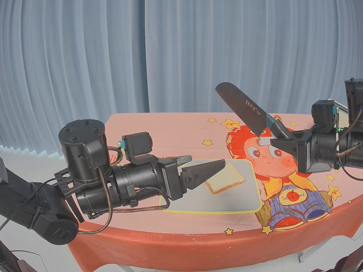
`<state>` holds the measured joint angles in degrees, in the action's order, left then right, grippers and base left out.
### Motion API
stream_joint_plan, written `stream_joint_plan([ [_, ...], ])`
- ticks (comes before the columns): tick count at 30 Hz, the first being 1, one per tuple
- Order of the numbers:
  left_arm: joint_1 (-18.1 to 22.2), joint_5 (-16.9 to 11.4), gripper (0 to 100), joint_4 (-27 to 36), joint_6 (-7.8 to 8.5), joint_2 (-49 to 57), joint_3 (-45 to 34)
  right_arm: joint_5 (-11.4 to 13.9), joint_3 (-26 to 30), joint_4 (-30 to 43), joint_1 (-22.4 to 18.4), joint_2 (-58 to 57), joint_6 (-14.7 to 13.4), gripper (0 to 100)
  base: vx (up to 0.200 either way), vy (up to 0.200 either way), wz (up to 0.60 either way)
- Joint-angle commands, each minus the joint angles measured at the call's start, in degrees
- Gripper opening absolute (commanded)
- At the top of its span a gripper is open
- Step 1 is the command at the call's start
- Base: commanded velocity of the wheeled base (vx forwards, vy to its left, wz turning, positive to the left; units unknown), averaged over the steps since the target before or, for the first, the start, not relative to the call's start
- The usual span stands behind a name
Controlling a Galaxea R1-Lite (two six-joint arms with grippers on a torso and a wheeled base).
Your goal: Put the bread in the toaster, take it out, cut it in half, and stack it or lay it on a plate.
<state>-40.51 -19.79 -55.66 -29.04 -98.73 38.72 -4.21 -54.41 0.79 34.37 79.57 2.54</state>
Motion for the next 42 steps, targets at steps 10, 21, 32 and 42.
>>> stream_joint_plan([
  [10, -0.2, 0.1, 100, 0.1, -0.05, 0.6, 0.3, 13.3, 8.1, -2.6, -4.7, -1.6, -7.4, 0, 0.000, 0.000, 0.00],
  [21, -1.9, 0.0, 100, 0.5, -0.14, -0.8, -0.1, 11.9, 18.4, -5.5, 1.8, -9.4, -6.8, 0, 0.000, 0.000, 0.00],
  [32, -3.8, 0.2, 100, 0.6, -0.05, -2.2, -0.3, 12.4, 17.9, -11.2, -1.2, 0.9, -6.7, 0, 0.000, 0.000, 0.00],
  [42, -4.1, 3.3, 100, 0.5, 0.12, -2.2, 0.6, 5.8, 23.2, -25.5, -1.0, 5.8, -6.0, 0, 0.000, 0.000, 0.00],
])
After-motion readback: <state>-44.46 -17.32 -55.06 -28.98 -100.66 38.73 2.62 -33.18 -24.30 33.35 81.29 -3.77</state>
